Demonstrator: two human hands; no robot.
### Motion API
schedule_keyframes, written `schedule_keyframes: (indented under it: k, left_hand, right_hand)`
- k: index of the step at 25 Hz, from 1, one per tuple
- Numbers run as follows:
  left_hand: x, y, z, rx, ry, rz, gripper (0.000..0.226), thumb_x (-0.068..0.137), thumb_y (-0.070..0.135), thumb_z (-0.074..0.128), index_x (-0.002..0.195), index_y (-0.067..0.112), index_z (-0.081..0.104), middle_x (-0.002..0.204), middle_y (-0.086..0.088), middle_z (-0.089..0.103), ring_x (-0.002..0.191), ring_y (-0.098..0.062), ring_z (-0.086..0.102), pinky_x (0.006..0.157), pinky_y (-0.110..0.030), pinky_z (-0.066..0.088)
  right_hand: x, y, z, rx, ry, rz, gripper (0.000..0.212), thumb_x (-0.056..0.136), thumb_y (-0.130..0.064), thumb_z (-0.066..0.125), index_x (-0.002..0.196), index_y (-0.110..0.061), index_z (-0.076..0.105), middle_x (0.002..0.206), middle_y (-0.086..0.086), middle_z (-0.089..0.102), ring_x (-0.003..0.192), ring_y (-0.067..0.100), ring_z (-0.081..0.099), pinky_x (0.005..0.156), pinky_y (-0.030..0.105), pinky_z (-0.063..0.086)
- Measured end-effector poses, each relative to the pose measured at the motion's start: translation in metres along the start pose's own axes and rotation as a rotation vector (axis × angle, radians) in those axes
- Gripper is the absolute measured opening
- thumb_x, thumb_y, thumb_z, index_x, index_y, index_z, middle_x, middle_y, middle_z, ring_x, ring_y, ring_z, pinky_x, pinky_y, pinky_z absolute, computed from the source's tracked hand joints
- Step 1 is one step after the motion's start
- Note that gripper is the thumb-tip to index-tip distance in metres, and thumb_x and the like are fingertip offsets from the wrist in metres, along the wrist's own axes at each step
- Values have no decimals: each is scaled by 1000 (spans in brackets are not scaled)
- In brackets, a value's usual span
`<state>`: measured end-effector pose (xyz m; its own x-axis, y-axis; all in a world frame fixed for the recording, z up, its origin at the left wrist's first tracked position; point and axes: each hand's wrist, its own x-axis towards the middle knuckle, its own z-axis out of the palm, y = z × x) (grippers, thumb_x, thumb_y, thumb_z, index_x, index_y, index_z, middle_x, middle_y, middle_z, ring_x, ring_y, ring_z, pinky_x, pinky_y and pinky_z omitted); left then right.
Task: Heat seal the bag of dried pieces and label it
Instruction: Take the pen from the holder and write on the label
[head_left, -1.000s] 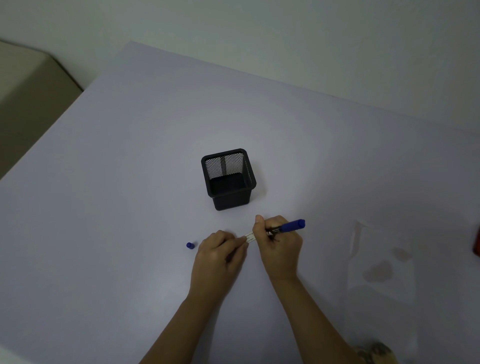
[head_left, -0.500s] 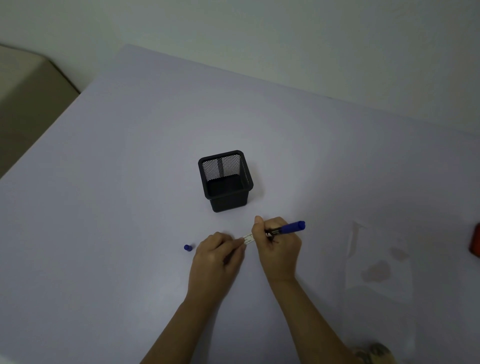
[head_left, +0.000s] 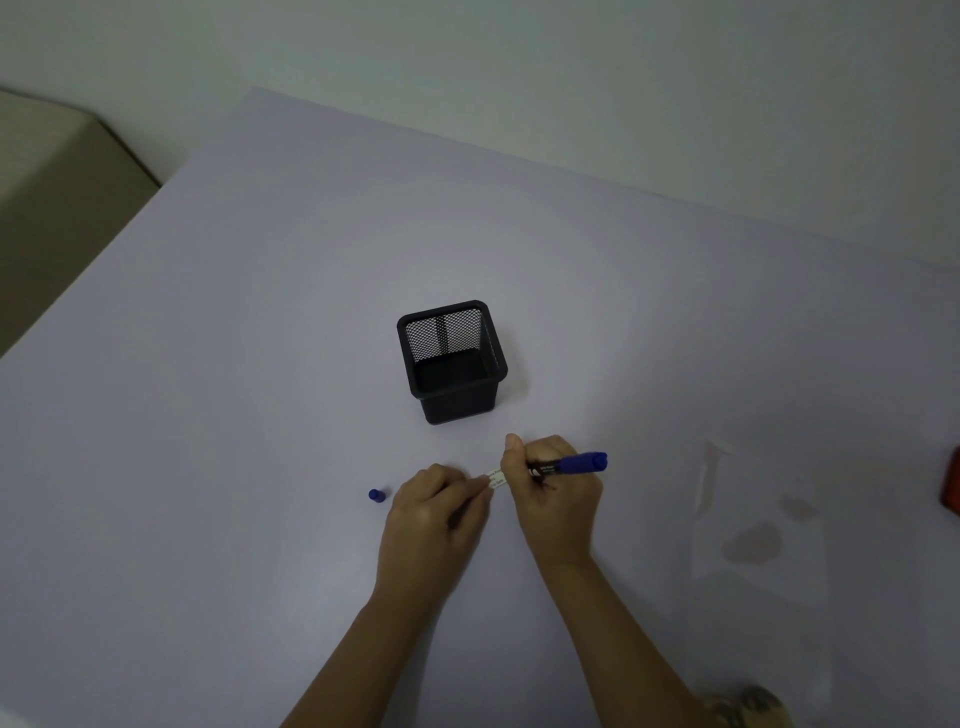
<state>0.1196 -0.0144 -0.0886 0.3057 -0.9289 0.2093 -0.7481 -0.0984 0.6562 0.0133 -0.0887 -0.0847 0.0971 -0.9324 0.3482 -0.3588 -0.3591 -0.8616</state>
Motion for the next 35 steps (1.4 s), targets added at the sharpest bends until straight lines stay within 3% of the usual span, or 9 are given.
schedule_keyframes:
  k: [5, 9, 17, 35]
  left_hand:
    - [0, -1, 0, -5, -3, -4, 33, 83, 35, 53, 88, 10, 74, 73, -2, 66, 66, -10, 58, 61, -18, 47]
    - [0, -2, 1, 2, -5, -7, 33, 83, 36, 54, 88, 10, 74, 74, -1, 67, 67, -10, 58, 60, -19, 49]
    - [-1, -3, 1, -14, -4, -10, 33, 84, 36, 53, 88, 10, 74, 75, -2, 67, 67, -11, 59, 61, -20, 49]
    - [-1, -1, 0, 1, -8, -14, 34, 83, 36, 53, 88, 10, 74, 74, -1, 66, 66, -9, 58, 60, -18, 49]
  right_hand:
    - [1, -1, 0, -14, 11, -1, 34, 84, -20, 55, 55, -3, 53, 49, 9, 53, 51, 17, 46, 47, 13, 37]
    - [1, -1, 0, 5, 15, 3, 33, 83, -19, 55, 55, -2, 53, 49, 9, 53, 53, 17, 47, 50, 4, 36]
    - [-1, 1, 0, 31, -26, -7, 39, 87, -25, 56, 56, 0, 54, 51, 10, 54, 53, 16, 47, 49, 12, 40]
    - [0, 0, 0, 36, 11, 20, 36, 84, -22, 55, 56, -1, 55, 49, 10, 54, 53, 18, 48, 50, 7, 38]
